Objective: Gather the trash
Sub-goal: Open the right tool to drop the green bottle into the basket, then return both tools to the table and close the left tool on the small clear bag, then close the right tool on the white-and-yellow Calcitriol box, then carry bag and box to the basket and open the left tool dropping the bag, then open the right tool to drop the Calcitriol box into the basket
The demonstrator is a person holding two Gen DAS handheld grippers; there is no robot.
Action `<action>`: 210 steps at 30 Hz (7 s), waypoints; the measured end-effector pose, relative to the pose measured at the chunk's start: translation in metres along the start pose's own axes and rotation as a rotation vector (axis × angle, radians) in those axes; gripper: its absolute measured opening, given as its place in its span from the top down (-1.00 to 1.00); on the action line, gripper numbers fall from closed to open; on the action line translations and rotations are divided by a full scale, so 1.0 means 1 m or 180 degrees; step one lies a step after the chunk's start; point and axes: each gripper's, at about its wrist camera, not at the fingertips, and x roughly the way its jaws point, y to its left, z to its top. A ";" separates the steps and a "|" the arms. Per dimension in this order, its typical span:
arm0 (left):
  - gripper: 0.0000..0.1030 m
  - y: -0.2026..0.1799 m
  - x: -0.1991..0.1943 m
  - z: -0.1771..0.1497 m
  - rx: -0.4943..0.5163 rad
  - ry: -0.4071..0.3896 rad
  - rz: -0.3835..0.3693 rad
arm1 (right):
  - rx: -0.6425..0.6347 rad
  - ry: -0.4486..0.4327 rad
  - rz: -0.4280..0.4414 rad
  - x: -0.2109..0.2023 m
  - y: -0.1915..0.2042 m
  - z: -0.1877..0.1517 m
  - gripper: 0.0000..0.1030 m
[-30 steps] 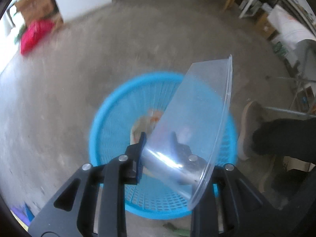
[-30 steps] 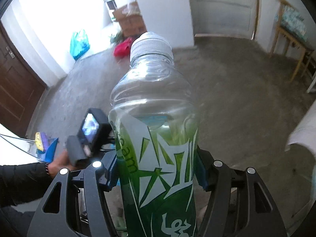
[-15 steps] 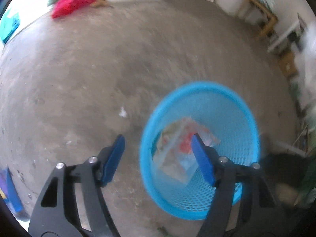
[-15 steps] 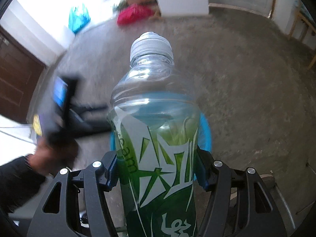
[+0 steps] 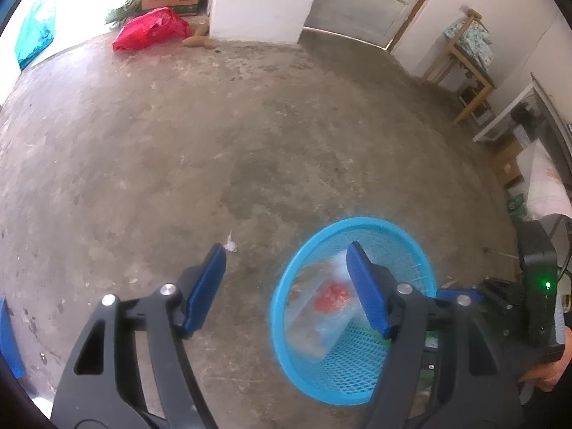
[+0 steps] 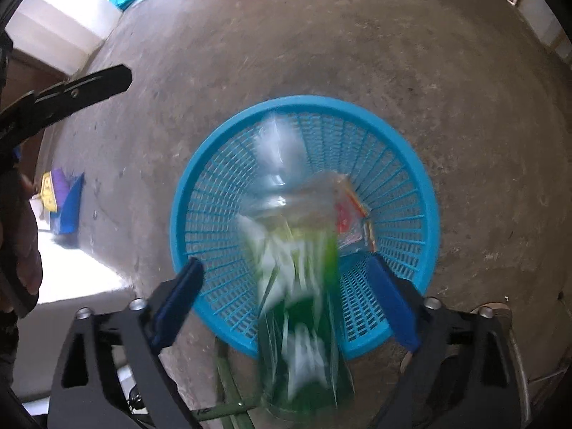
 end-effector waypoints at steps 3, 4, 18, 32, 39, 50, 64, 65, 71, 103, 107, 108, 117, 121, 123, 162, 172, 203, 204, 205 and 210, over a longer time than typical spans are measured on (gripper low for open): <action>-0.28 -0.014 -0.003 0.003 0.0082 -0.0036 -0.0024 | 0.0109 -0.0016 0.0058 -0.006 -0.005 -0.002 -0.87; -0.28 -0.021 -0.006 0.006 0.0128 -0.0062 -0.0040 | 0.0122 -0.0039 0.0060 -0.010 -0.005 -0.002 -0.87; -0.54 -0.256 -0.097 0.076 0.1285 -0.0957 -0.0950 | 0.0825 -0.1654 -0.0298 -0.268 -0.126 -0.073 -0.87; -0.68 -0.713 -0.074 0.026 0.3627 -0.0709 -0.2388 | 0.2599 -0.2207 -0.1428 -0.406 -0.353 -0.353 -0.87; -0.68 -0.858 -0.006 -0.019 0.4436 -0.0520 -0.2216 | 0.3150 -0.2344 -0.1470 -0.398 -0.408 -0.423 -0.87; -0.68 -0.920 0.085 -0.031 0.4589 0.0223 -0.2176 | 0.3319 -0.2381 -0.1445 -0.390 -0.422 -0.448 -0.87; 0.69 -0.898 0.093 -0.048 0.4854 0.0527 -0.2259 | 0.3444 -0.2440 -0.1459 -0.394 -0.429 -0.453 -0.87; 0.73 -0.893 0.091 -0.048 0.4852 0.0545 -0.2259 | 0.3440 -0.2450 -0.1453 -0.395 -0.430 -0.452 -0.87; 0.80 -0.841 0.078 -0.034 0.4660 0.0445 -0.2251 | 0.3494 -0.2558 -0.1573 -0.418 -0.440 -0.439 -0.87; 0.79 -0.790 0.067 -0.032 0.4358 0.0203 -0.2182 | 0.3332 -0.1382 -0.1642 -0.400 -0.623 -0.337 -0.64; 0.79 -0.788 0.064 -0.034 0.4363 0.0173 -0.2158 | 0.3199 -0.1456 -0.1625 -0.400 -0.614 -0.326 -0.33; 0.79 -0.788 0.063 -0.034 0.4353 0.0168 -0.2151 | 0.3152 -0.1469 -0.1624 -0.399 -0.611 -0.323 -0.33; 0.80 -0.771 0.049 -0.023 0.4224 0.0036 -0.2066 | 0.3187 -0.1699 -0.1573 -0.400 -0.579 -0.322 -0.32; 0.80 -0.755 0.032 -0.012 0.4126 -0.0024 -0.2064 | 0.3158 -0.1828 -0.1594 -0.412 -0.553 -0.320 -0.32; 0.80 -0.746 0.022 -0.007 0.4071 -0.0061 -0.2070 | 0.3118 -0.1872 -0.1619 -0.418 -0.540 -0.317 -0.32; 0.80 -0.119 0.063 -0.034 0.1544 0.0934 0.0074 | 0.0932 -0.1527 0.0120 -0.155 -0.075 -0.030 -0.33; 0.12 -0.083 0.122 -0.057 0.1234 0.1046 0.0206 | 0.0630 -0.1077 -0.0013 -0.110 -0.050 -0.029 -0.33; -0.02 -0.068 0.048 -0.036 0.1213 0.0289 0.0231 | 0.0401 -0.0088 -0.0120 0.003 -0.026 -0.013 -0.33; -0.03 -0.065 0.044 -0.034 0.1174 0.0257 0.0235 | 0.0399 -0.0062 -0.0126 0.006 -0.025 -0.012 -0.33; -0.02 -0.063 0.042 -0.032 0.1156 0.0242 0.0229 | 0.0388 -0.0029 -0.0137 0.012 -0.025 -0.010 -0.34; -0.03 -0.058 0.025 -0.022 0.1126 0.0116 0.0274 | 0.0450 0.0004 -0.0136 0.028 -0.034 0.002 -0.75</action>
